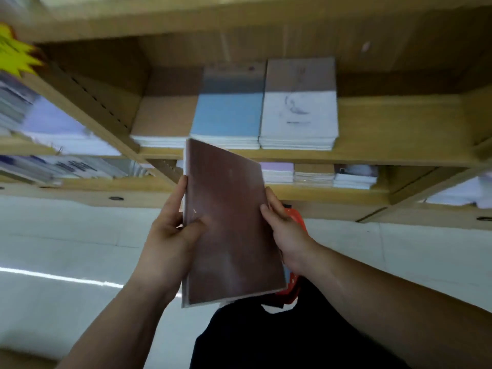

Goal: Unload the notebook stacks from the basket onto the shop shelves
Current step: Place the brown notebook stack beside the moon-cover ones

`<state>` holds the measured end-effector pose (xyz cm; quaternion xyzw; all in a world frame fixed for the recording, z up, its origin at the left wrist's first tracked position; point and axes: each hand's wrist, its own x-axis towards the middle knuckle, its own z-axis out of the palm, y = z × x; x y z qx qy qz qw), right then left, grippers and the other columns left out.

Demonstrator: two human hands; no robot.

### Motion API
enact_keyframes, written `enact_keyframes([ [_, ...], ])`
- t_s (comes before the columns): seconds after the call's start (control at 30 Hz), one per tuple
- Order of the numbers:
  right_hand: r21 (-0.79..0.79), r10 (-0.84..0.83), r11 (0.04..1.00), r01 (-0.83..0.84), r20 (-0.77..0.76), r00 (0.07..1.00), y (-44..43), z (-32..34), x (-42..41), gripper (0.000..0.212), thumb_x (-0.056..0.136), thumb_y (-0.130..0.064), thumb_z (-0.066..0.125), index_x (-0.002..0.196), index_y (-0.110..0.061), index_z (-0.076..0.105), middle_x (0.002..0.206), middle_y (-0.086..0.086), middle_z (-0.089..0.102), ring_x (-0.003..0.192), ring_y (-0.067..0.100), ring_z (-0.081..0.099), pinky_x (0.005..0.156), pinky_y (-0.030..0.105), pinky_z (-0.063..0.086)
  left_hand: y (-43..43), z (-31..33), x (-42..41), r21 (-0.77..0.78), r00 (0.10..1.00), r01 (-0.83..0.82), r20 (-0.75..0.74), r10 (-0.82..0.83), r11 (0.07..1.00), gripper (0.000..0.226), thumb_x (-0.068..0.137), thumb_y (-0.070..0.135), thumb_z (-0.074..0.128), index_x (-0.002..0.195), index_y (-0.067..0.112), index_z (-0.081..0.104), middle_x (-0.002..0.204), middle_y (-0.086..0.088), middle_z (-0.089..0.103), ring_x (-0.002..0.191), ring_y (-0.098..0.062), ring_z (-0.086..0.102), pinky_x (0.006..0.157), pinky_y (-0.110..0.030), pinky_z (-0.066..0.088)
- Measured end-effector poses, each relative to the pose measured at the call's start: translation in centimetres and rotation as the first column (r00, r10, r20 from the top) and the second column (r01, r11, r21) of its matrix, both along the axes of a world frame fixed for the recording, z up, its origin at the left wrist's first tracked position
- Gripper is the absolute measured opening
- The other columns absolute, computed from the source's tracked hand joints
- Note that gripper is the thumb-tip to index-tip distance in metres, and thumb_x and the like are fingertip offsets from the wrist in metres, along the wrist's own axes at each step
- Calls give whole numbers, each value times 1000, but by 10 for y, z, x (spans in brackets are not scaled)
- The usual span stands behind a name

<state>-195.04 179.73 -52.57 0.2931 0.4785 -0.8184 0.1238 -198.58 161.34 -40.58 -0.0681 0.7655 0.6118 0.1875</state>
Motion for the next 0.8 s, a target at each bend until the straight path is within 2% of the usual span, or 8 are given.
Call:
enact_keyframes([
  [0.07, -5, -57, 998, 57, -62, 996, 32, 24, 3, 54, 106, -20, 54, 148, -50, 39, 128, -31, 64, 108, -13, 63, 100, 19, 49, 30, 21, -3, 37, 999, 44, -16, -43, 998, 74, 95, 0, 59, 142, 56, 45, 107, -7, 77, 93, -26, 75, 80, -42, 59],
  [0.23, 69, -141, 986, 153, -155, 978, 136, 74, 26, 57, 104, -14, 56, 145, -51, 45, 113, -20, 75, 105, 9, 73, 84, 34, 60, 121, 42, -11, 119, 985, 167, 31, -172, 979, 74, 97, 0, 58, 149, 48, 38, 113, -3, 76, 101, -28, 74, 91, -50, 57],
  [0.37, 211, -183, 952, 221, -188, 965, 215, 87, 47, 55, 102, -12, 59, 140, -52, 51, 121, -11, 74, 112, 17, 71, 93, 45, 59, 193, 16, -22, 118, 953, 256, 135, -271, 959, 72, 100, 7, 58, 152, 49, 32, 116, -4, 75, 104, -30, 73, 96, -54, 55],
  [0.5, 391, -189, 885, 251, -192, 963, 277, 73, 51, 46, 102, -6, 59, 139, -32, 56, 121, -4, 74, 113, 20, 70, 103, 53, 54, 261, -19, -30, 134, 913, 347, 177, -367, 928, 67, 103, 6, 52, 152, 47, 34, 120, 9, 74, 108, -19, 72, 92, -44, 59],
  [0.57, 458, -186, 854, 249, -178, 966, 303, 59, 45, 42, 102, -7, 59, 138, -29, 58, 120, -7, 75, 112, 17, 71, 103, 51, 54, 289, -36, -36, 123, 913, 336, 200, -355, 934, 64, 102, 4, 52, 141, 54, 44, 116, 15, 73, 110, -18, 70, 94, -46, 58],
  [0.67, 522, -183, 821, 232, -145, 972, 333, 35, 26, 46, 102, -13, 61, 143, -34, 55, 120, -12, 74, 111, 13, 70, 98, 45, 58, 322, -60, -48, 83, 912, 352, 194, -362, 932, 67, 95, 3, 55, 130, 61, 49, 124, 8, 71, 113, -23, 68, 99, -52, 54],
  [0.7, 535, -178, 816, 218, -126, 976, 341, 27, 18, 47, 102, -14, 61, 143, -36, 54, 119, -12, 74, 111, 13, 70, 94, 41, 59, 329, -67, -51, 60, 906, 374, 191, -379, 925, 72, 93, 4, 57, 137, 59, 44, 128, 7, 68, 112, -22, 67, 98, -48, 55],
  [0.8, 562, -192, 802, 199, -72, 979, 348, 8, -3, 49, 102, -9, 59, 143, -35, 54, 114, -16, 73, 105, 4, 70, 82, 21, 58, 336, -79, -55, -1, 860, 467, 234, -454, 884, 90, 93, -7, 56, 158, 43, 18, 133, 6, 58, 97, -2, 62, 78, -16, 53],
])
